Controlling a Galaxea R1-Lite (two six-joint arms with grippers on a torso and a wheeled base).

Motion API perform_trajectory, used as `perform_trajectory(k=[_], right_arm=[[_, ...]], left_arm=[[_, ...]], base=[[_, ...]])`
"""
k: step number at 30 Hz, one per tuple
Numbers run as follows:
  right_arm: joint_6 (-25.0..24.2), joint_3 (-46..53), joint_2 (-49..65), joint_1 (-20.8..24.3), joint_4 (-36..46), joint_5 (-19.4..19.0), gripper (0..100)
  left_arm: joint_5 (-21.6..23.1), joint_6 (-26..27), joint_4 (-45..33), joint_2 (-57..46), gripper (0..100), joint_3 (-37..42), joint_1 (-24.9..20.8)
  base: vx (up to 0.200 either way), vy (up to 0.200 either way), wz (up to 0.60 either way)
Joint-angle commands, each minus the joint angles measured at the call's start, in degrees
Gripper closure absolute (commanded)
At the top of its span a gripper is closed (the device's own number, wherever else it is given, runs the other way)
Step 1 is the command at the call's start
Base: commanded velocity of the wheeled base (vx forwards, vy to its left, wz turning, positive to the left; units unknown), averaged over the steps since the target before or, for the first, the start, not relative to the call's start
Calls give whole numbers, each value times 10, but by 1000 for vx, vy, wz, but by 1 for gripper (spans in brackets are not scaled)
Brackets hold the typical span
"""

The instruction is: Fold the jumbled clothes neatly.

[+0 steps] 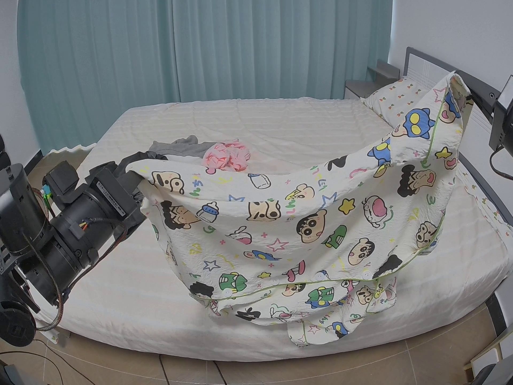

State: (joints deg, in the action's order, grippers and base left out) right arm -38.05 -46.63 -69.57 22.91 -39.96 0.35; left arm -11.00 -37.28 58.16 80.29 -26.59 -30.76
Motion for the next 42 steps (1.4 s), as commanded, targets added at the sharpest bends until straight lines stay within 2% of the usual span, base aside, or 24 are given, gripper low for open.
perform_trajectory(k=[1,15,31,38,42], right_arm=[[0,0,-4,-1,1,0,100],[0,2,-17,-4,1,-2,100],[0,12,8,-2,2,-3,100],[0,28,17,0,2,-4,100],[1,30,21,2,2,-4,100]], left_arm=[[0,-1,0,2,100,0,0],[-3,-1,0,19,100,8,1],[-3,2,0,11,100,40,-12],[-24,3,0,1,100,47,-24],[-25,3,0,-2,100,48,-26]], base=[[0,-200,0],[0,-200,0],[0,0,0],[0,0,0],[-200,0,0]])
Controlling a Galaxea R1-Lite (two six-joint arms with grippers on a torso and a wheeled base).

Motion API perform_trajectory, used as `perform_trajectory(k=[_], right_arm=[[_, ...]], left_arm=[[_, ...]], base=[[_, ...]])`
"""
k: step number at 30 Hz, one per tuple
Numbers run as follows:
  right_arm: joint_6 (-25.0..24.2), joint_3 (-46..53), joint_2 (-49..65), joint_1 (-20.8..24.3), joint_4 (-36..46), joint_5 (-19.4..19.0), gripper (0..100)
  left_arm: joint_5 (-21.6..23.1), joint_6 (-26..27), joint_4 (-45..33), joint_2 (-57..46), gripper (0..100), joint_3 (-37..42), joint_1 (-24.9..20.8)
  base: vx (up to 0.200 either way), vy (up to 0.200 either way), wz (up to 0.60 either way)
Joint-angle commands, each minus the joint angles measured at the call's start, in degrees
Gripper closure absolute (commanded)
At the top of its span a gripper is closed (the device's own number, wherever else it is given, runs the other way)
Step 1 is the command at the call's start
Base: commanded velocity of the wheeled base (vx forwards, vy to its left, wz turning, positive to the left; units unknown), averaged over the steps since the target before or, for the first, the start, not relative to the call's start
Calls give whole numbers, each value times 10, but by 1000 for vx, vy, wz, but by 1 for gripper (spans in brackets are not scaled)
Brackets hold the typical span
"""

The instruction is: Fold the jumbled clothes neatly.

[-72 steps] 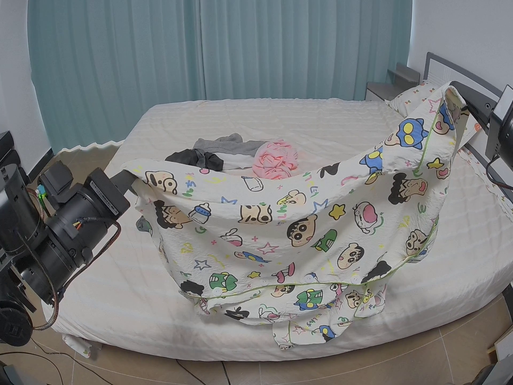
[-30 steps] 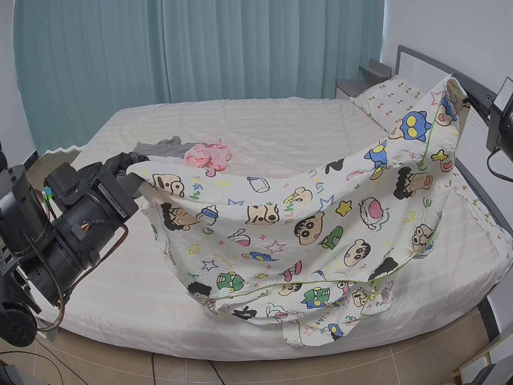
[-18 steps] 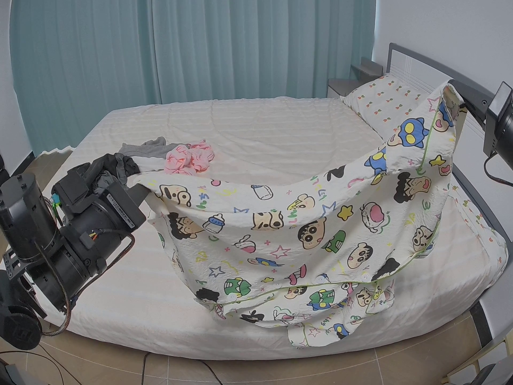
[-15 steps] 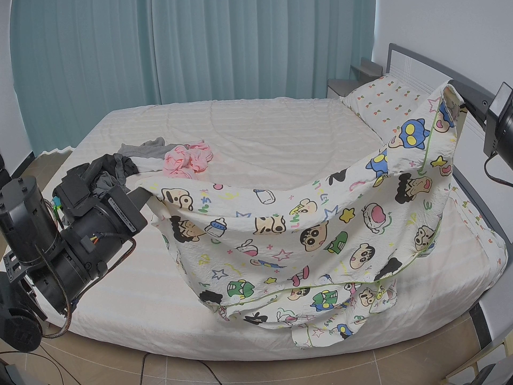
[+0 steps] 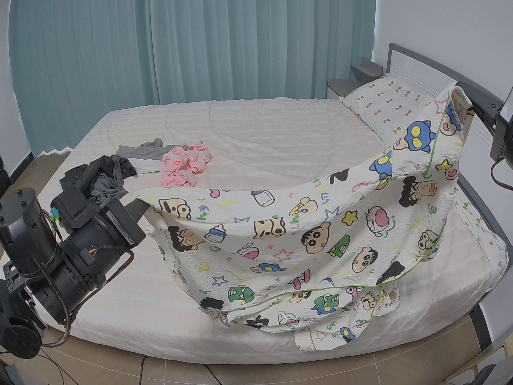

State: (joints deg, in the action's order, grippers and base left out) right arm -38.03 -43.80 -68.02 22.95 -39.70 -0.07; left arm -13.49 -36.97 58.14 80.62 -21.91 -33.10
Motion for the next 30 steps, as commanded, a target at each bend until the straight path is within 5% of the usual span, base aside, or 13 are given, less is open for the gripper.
perform_trajectory(k=[1,20,30], right_arm=[[1,1,7,2,0,0,100],[6,-8,49,2,5,-13,100],[9,-11,44,2,43,-15,100]], left_arm=[[0,0,0,-8,100,1,-3],[-34,26,-9,-94,100,25,-6],[-47,45,-48,-96,100,21,-3]], base=[[-200,0,0],[-200,0,0],[0,0,0]])
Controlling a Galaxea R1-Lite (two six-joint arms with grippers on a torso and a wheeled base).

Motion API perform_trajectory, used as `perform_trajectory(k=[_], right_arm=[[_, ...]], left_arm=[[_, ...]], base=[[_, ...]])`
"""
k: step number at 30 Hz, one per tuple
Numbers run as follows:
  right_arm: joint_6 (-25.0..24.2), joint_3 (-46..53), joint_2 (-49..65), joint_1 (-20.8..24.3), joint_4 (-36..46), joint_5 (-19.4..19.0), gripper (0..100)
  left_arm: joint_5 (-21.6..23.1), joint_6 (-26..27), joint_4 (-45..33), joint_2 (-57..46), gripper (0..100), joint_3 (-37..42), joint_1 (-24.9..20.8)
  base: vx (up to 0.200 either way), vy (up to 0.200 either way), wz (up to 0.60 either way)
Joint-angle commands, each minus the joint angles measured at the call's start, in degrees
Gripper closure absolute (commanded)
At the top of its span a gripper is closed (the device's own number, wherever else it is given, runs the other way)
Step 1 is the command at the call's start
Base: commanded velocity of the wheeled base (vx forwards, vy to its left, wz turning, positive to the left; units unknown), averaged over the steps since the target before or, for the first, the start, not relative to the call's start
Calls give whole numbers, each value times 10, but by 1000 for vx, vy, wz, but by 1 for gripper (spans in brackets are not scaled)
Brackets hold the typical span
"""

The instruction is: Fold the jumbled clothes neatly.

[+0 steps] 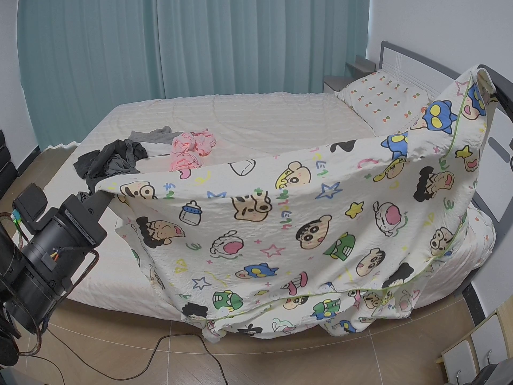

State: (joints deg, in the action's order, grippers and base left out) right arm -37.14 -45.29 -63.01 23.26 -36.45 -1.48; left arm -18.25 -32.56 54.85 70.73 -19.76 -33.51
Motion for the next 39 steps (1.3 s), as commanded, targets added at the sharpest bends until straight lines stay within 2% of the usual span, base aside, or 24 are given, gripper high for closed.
perform_trajectory(k=[1,7,13,19,24,29,33,39], right_arm=[[0,5,-12,-1,10,-2,100],[-4,17,-58,-23,9,-3,100],[-8,23,-109,-41,6,-2,100],[-7,22,-149,-58,3,-2,100],[-9,23,-158,-63,-13,-2,100],[-14,25,-164,-66,-30,-3,100],[-14,22,-171,-66,-37,-3,100],[-13,17,-181,-69,-41,-2,100]], left_arm=[[2,0,-25,8,100,1,1],[1,-9,-39,74,100,2,4],[3,-59,-39,151,100,-19,4],[8,-63,-38,198,100,-38,5],[10,-63,-38,209,100,-54,6],[11,-100,-38,214,100,-72,0],[16,-97,-37,221,100,-78,3],[16,-95,-38,238,100,-103,9]], base=[[0,0,0],[0,0,0],[0,0,0],[33,0,0],[160,0,0],[0,0,0],[0,0,0],[200,0,0]])
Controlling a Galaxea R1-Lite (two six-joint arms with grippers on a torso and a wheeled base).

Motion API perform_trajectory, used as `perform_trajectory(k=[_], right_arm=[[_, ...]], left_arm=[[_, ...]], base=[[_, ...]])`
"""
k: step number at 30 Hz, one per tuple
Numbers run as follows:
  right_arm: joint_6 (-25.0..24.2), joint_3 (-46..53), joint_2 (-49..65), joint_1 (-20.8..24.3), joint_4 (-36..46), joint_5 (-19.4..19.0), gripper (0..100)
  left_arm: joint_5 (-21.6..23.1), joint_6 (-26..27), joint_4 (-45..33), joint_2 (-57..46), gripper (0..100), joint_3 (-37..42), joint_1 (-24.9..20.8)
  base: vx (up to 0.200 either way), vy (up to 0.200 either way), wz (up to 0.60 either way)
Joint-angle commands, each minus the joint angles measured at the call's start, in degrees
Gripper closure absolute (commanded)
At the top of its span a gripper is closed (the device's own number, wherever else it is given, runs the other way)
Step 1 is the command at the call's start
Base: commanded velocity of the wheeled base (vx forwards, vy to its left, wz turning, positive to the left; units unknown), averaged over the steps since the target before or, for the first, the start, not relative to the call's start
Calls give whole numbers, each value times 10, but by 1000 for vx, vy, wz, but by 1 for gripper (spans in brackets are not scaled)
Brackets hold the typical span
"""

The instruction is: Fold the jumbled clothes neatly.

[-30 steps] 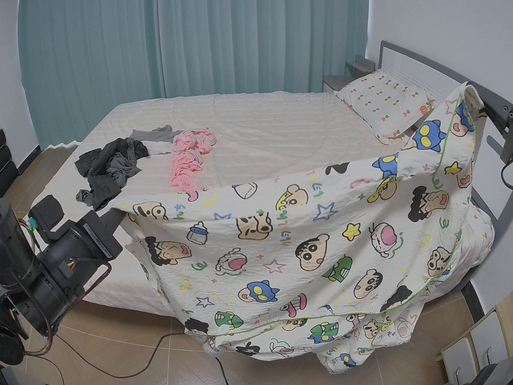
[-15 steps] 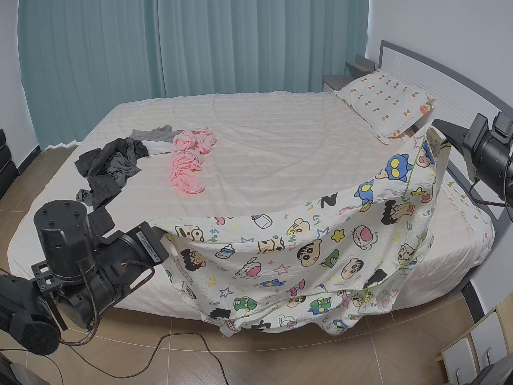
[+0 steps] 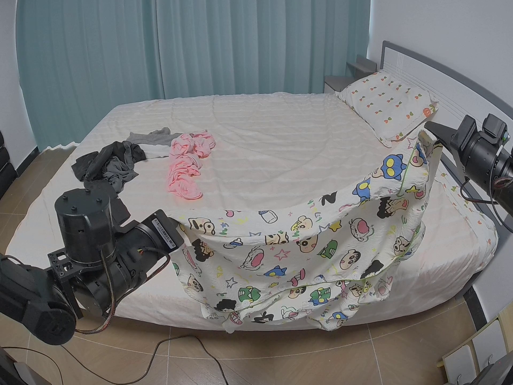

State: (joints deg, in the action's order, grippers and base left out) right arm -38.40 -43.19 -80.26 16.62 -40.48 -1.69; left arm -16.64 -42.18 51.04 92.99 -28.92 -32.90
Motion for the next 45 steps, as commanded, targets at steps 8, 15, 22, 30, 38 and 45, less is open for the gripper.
perform_trajectory(k=[8,15,22,30,38,45], right_arm=[[0,-13,-18,-16,0,-1,100],[1,-13,-31,-17,-15,-4,100],[2,-11,-77,-29,-48,-3,100],[4,-14,-144,-51,-64,-5,100],[7,-18,-249,-60,-128,-18,100],[10,-63,-362,-62,-161,-18,100]], left_arm=[[0,2,-2,37,100,-33,5],[0,11,-3,62,100,-49,10],[-1,23,-4,112,100,-86,35],[-1,67,-5,196,100,-163,51],[-1,84,-31,301,100,-245,55],[-1,88,-45,388,100,-301,67]], base=[[200,0,0],[200,0,0],[200,0,0],[200,0,0],[200,0,0],[0,0,0]])
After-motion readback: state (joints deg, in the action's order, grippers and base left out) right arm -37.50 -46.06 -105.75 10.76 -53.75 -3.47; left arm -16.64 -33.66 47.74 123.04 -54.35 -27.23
